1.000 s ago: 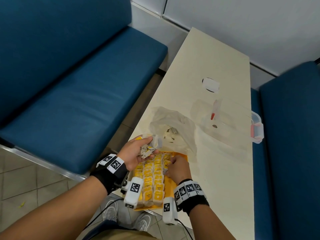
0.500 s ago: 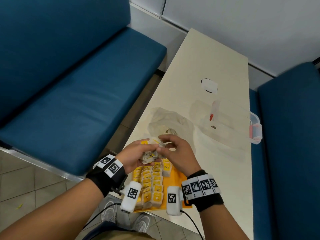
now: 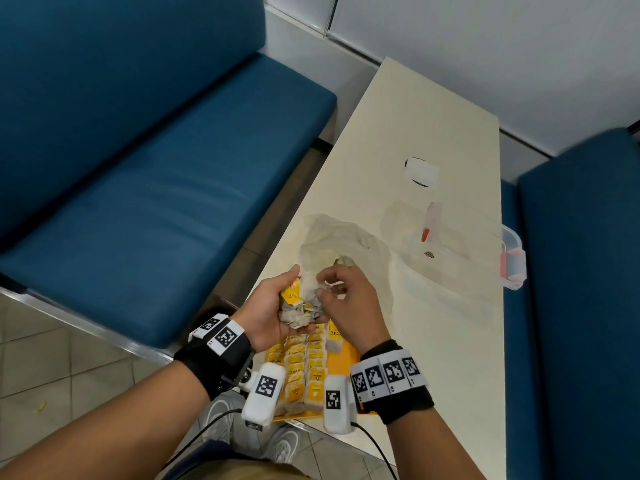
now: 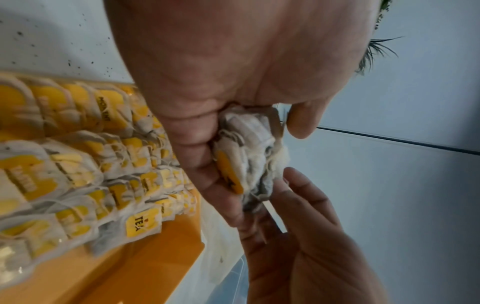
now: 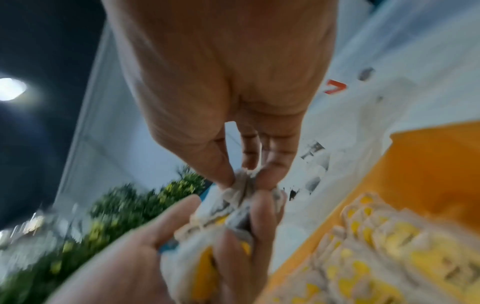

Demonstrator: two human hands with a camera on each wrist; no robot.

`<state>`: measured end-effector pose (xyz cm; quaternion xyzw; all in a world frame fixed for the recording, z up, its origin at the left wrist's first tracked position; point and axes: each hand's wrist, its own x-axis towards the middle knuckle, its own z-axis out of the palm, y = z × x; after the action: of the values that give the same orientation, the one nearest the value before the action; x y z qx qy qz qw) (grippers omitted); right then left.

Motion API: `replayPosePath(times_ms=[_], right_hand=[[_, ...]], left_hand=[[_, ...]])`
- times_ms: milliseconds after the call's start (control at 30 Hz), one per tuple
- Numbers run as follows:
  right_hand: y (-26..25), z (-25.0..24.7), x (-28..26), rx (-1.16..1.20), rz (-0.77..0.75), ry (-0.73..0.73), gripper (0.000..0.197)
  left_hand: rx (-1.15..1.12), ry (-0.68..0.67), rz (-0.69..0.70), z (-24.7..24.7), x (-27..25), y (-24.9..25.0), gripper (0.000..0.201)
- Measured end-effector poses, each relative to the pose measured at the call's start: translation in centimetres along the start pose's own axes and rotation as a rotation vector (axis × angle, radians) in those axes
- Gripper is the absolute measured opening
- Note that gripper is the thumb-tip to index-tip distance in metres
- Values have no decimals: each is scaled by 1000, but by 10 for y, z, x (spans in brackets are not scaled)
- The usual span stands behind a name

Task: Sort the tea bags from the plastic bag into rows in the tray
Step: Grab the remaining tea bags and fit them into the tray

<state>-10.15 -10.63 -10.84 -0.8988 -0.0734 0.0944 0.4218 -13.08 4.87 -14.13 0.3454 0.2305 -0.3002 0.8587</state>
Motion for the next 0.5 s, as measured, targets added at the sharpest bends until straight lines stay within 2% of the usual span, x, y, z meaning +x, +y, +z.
replayPosePath(times_ms=[100, 167, 267, 400, 500], right_hand=[[1, 4, -3, -159, -83, 21, 16], [0, 5, -4, -217, -106, -30, 25], [-5, 4, -4, -268, -116, -93, 46], [-10, 2, -1, -241, -82, -86, 47], [-9, 0, 0, -152, -37, -74, 44]], left_hand=[[1, 47, 25, 2, 0, 0, 52], [5, 51, 25, 2, 0, 0, 57], [-38, 28, 16, 1, -1, 3, 73], [-94, -53, 12, -4, -1, 5, 95], [-110, -75, 14, -6, -2, 6, 85]])
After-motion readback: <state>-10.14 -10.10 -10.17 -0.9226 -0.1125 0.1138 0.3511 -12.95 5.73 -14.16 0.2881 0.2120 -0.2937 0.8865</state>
